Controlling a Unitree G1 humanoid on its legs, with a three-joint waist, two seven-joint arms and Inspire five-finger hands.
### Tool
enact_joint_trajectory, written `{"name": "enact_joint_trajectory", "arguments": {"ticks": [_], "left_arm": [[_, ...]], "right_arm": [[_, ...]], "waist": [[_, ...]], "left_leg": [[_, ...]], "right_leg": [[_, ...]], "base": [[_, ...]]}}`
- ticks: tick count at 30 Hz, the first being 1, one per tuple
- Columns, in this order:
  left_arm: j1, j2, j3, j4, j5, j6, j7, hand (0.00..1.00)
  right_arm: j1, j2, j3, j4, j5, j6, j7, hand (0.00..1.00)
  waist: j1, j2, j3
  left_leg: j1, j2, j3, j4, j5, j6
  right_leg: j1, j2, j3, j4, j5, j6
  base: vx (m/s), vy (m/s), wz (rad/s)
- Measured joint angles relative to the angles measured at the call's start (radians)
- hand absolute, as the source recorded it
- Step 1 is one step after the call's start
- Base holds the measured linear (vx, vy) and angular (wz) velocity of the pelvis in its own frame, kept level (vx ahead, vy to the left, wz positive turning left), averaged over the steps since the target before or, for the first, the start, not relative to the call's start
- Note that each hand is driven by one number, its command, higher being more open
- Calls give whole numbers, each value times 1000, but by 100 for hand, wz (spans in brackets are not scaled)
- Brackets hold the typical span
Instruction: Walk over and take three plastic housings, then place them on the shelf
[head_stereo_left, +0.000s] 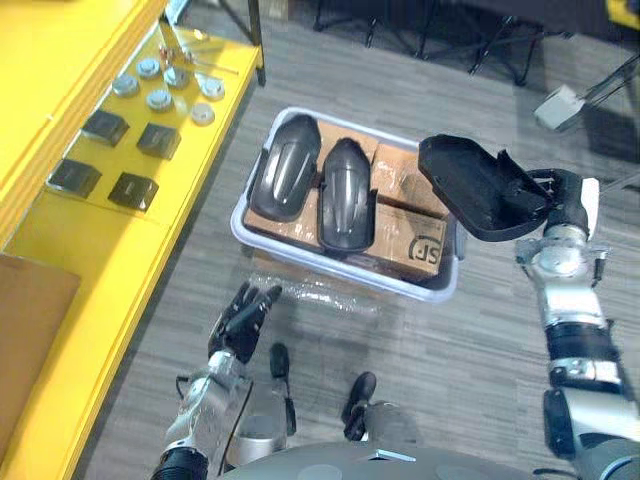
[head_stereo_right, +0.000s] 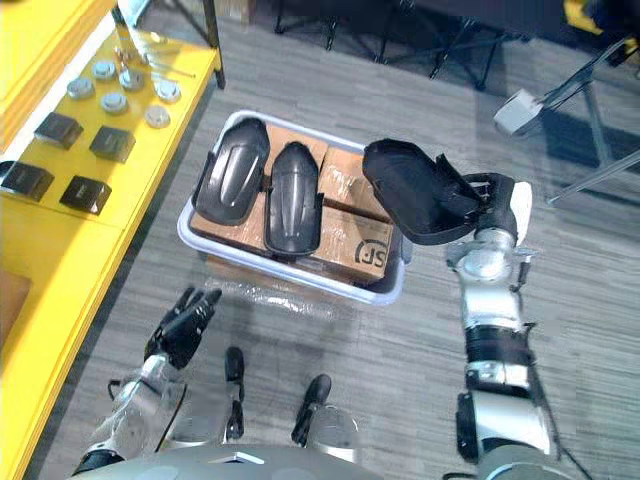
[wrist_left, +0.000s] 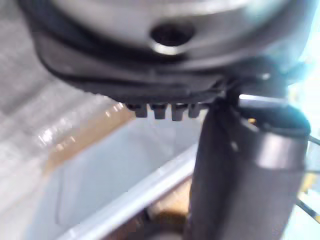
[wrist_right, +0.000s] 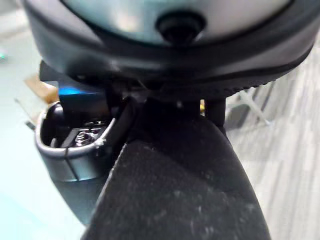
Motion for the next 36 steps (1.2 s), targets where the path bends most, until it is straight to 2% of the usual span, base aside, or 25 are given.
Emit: {"name": "enact_joint_trajectory", "arguments": {"ticks": [4, 6, 7, 10, 12, 13, 17, 20, 25, 29, 33, 36], "left_arm": [[-59, -25, -71, -158, -89, 34, -9, 100], [-83, -42, -119, -205, -137, 72, -9, 100], [-89, -51, -156, -232, -188, 107, -5, 100], [-91, -63, -215, -261, -242, 157, 9, 100], [-96, -63, -243, -262, -249, 181, 19, 100], [-104, -63, -278, -262, -253, 205, 32, 100], [-133, -63, -334, -262, -270, 223, 68, 100], [-155, -64, -345, -252, -217, 215, 103, 100], [-172, -63, -377, -231, -190, 168, 126, 100], [-182, -63, -402, -229, -205, 120, 127, 100], [-191, -57, -414, -207, -212, 46, 156, 100], [-191, -62, -421, -200, -283, -3, 165, 100]], "right_arm": [[44, 49, 25, -75, -99, -63, -93, 0], [55, 60, 51, -83, -162, -100, -138, 0], [64, 62, 73, -84, -200, -140, -166, 0], [85, 76, 109, -133, -249, -196, -201, 0], [94, 95, 129, -163, -281, -231, -222, 0], [112, 97, 150, -182, -287, -276, -246, 0], [142, 133, 207, -224, -353, -338, -295, 0], [168, 156, 264, -261, -365, -390, -303, 0], [209, 204, 346, -280, -402, -432, -322, 0], [283, 243, 440, -275, -401, -470, -322, 0], [320, 254, 454, -234, -402, -518, -343, 0], [351, 259, 472, -220, -399, -526, -345, 0]], "waist": [[-3, 27, -39], [-7, 46, -53], [-12, 58, -69], [-27, 77, -83], [-32, 81, -90], [-32, 84, -99], [-46, 83, -126], [-55, 83, -142], [-56, 79, -169], [-56, 78, -184], [-58, 76, -189], [-61, 74, -193]], "left_leg": [[8, -3, 3, 0, -1, 3], [27, -3, 10, -1, -2, 4], [28, -3, 14, -2, -2, 5], [28, -3, 20, -3, -1, 7], [28, -3, 30, -4, -1, 7], [28, -2, 36, -4, -1, 7], [27, 0, 42, -2, -1, 7], [26, 0, 45, -2, -1, 7], [27, 1, 55, -2, -1, 7], [27, 2, 60, -2, -1, 7], [27, 3, 61, -3, -1, 7], [27, 6, 60, -5, -1, 7]], "right_leg": [[8, -1, 2, -3, 0, 0], [23, -2, 4, -3, 0, 0], [23, -2, 4, -3, 0, 0], [22, -1, 6, -7, 0, 0], [21, 1, 11, -18, 0, 0], [17, 2, 20, -19, 0, 0], [15, 11, 29, -26, 4, 0], [17, 13, 31, -37, 9, 1], [18, 15, 34, -46, 12, 1], [18, 15, 40, -52, 15, 0], [27, 17, 47, -84, 34, -3], [30, 20, 47, -91, 37, -4]], "base": [[-37, 25, -2], [-35, 30, -5], [-30, 22, -7], [-26, 13, -6], [-17, 4, -16], [-7, 3, -14], [10, -4, -7], [20, 4, -5], [0, 6, -2], [-2, 10, -2], [-33, 22, -5], [-24, 5, -1]]}}
